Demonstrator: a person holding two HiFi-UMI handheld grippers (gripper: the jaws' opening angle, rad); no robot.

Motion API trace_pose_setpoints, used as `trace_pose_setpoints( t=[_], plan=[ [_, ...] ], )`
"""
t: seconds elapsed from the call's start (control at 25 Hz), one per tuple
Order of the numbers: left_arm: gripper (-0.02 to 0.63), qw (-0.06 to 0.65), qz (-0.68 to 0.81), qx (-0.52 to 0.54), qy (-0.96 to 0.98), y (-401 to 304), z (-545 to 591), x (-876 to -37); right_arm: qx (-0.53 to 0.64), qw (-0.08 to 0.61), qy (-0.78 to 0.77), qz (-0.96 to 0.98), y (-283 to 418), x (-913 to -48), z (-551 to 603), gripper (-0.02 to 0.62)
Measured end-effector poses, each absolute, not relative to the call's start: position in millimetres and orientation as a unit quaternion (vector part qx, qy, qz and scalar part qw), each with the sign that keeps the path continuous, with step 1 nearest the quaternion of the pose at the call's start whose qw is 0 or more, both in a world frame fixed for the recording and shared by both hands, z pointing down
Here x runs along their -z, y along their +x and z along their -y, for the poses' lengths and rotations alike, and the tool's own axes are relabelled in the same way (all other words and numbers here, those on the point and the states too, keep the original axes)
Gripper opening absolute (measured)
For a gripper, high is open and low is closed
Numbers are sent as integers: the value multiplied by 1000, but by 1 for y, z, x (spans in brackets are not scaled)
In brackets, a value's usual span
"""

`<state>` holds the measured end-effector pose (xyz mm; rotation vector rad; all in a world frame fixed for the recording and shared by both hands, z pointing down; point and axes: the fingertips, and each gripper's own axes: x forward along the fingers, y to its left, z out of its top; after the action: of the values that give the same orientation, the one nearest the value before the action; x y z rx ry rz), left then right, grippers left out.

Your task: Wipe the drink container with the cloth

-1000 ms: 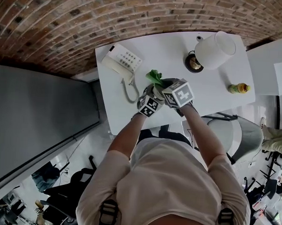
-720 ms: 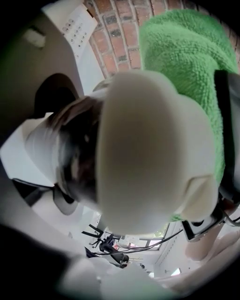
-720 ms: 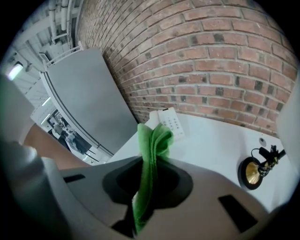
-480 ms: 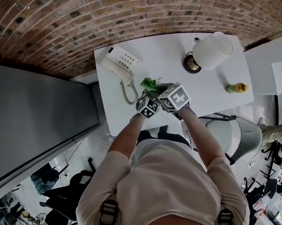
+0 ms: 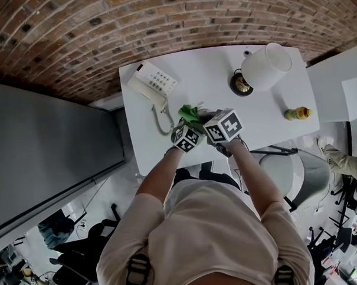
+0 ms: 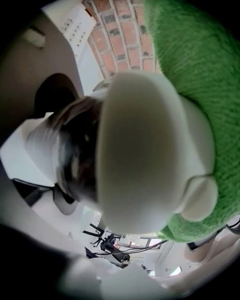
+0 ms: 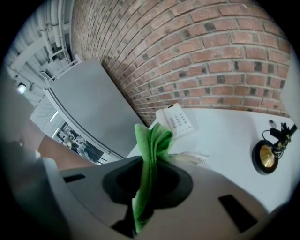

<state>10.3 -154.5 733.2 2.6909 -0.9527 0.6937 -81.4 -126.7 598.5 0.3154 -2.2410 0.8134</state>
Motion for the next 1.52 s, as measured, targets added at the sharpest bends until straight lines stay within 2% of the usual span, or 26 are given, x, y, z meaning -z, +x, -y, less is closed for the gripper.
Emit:
trace_pose_setpoints(
  t=[0.12,0.48,0.68,0.96,1.2,1.36,1.52],
  plan=[
    [412,106,322,-236,911,11,155,-733,-347,336,135,865,-72,-592,121,41],
    [414,105,309,-256,910,8,153,-735,-318,252,243,881,-19,-576,120,41],
    [414,91,309,-270,907,0,148,-730,-253,286,254,889,-9,-581,117,41],
    [414,98,316,-278,902,-19,125,-724,-252,266,268,891,-11,-575,123,41],
    [413,102,362,-246,893,-42,89,-696,-281,160,283,903,-4,-550,134,41],
    [410,98,418,-205,880,-61,76,-657,-256,97,276,921,-2,-522,133,41],
    [341,92,480,-148,860,-85,73,-608,-221,61,282,932,-1,-492,132,41]
  ],
)
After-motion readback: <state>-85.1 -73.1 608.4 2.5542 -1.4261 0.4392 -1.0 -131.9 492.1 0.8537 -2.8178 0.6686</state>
